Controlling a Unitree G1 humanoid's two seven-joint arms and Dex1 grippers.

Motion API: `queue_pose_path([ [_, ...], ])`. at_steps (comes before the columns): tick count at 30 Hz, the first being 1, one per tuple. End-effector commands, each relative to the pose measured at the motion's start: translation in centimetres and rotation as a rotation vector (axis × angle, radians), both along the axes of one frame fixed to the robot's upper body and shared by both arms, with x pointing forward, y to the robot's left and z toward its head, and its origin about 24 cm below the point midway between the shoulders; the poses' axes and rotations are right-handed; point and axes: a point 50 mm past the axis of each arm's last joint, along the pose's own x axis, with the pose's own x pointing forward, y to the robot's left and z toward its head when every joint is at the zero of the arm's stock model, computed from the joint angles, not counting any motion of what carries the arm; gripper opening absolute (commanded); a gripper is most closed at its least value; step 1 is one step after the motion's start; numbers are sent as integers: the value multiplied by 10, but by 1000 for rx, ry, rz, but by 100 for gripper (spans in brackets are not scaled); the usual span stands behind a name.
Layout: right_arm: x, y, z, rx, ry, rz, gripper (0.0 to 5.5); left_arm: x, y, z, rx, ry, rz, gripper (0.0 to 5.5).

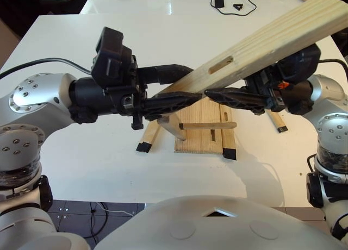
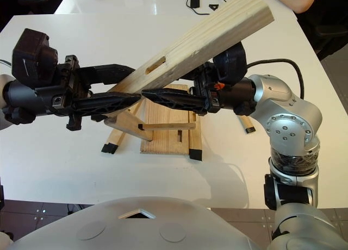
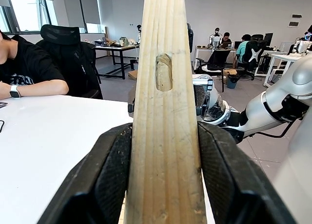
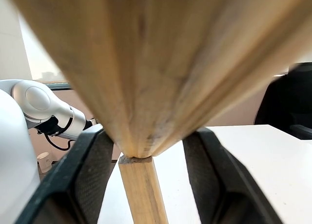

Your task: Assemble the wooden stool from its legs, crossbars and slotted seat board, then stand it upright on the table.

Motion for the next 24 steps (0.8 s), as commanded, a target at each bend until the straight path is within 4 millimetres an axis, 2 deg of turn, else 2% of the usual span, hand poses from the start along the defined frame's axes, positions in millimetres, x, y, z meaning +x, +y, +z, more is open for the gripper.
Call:
queue_pose_path([
  [1,-2,2,5,1,-44,-8,216,11,1,-11,79,53,87,238],
  [9,6,-3,6,29,-47,-69,203,19,3,-3,10,48,125,356],
  [17,18,-19,10,37,-56,-157,203,17,2,-1,-19,36,125,364],
  [21,24,-41,14,-18,-80,-242,203,17,6,-1,-34,19,166,364],
  [24,28,-70,13,-137,-96,-333,203,26,24,-12,-11,33,273,364],
])
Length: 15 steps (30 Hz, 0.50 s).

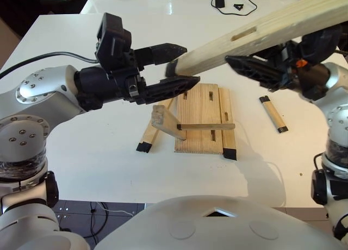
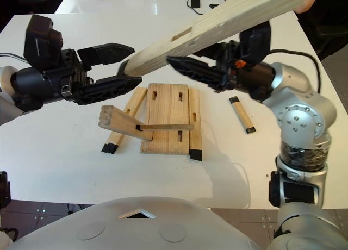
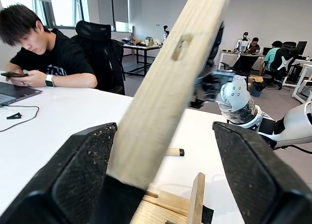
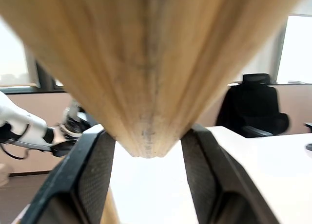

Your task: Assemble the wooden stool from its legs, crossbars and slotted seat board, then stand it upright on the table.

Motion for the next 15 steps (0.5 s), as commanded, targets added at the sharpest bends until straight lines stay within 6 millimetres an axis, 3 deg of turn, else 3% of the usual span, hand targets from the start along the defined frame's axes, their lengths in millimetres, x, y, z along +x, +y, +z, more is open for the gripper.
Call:
queue_pose_path([
  [1,3,-36,0,-177,-33,-117,203,13,27,-19,40,33,162,364],
  [5,-2,-55,-17,-379,-11,-119,203,17,56,-61,152,112,292,364],
  [8,-10,-62,-29,-500,9,-69,203,9,62,-89,233,145,304,364],
  [15,-26,-59,-52,-616,16,30,203,-3,62,-117,329,164,275,364],
])
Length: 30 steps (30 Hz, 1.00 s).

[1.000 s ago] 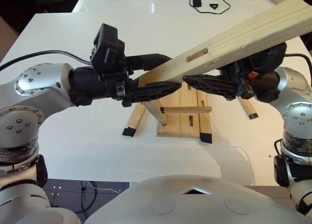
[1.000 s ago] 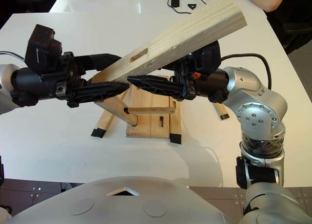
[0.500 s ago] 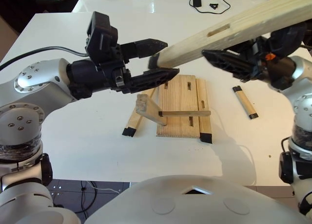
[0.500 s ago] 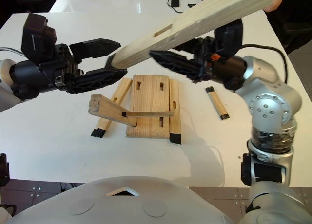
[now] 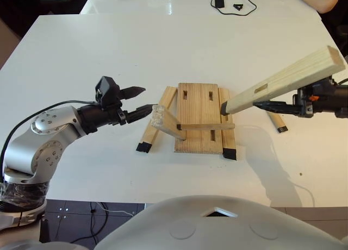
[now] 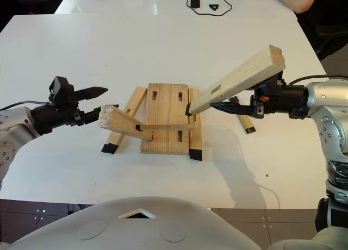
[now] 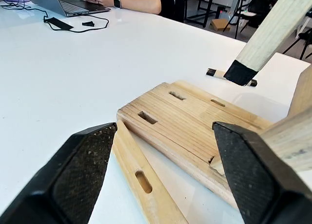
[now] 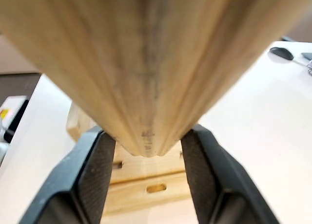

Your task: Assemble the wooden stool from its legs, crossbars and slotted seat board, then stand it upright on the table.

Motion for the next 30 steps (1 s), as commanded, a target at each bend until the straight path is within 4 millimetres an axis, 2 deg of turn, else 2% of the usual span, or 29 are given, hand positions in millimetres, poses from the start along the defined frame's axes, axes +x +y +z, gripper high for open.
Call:
queue_pose_path([
  [1,-9,5,-10,-50,6,53,203,-6,0,-12,32,26,-24,364],
  [11,-22,17,-39,-71,29,71,203,0,1,-10,40,37,-70,364],
  [21,-26,27,-44,-22,27,72,203,0,1,-11,62,45,-118,364],
  [30,-26,15,-59,-120,50,45,203,-11,-7,-11,72,39,-197,364],
])
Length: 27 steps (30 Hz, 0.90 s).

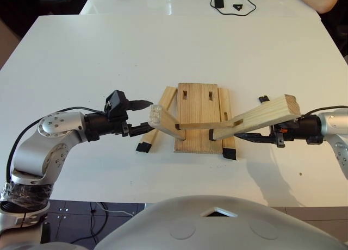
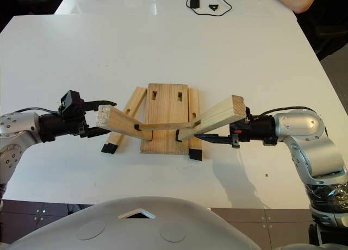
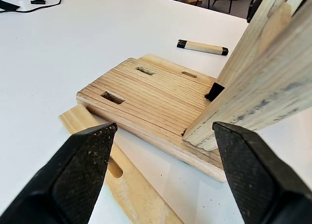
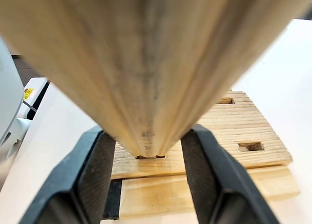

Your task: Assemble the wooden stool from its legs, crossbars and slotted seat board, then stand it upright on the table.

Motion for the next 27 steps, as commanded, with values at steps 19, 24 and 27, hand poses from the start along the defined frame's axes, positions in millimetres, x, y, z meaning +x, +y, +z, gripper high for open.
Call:
queue_pose_path([
  [19,-1,-14,1,-128,69,38,203,-12,-10,-8,18,-10,15,364],
  [24,4,-11,-8,-206,67,54,203,-15,-13,-10,16,-8,8,364],
  [27,4,-4,-13,-231,72,90,203,-16,-15,-11,16,-3,5,364],
])
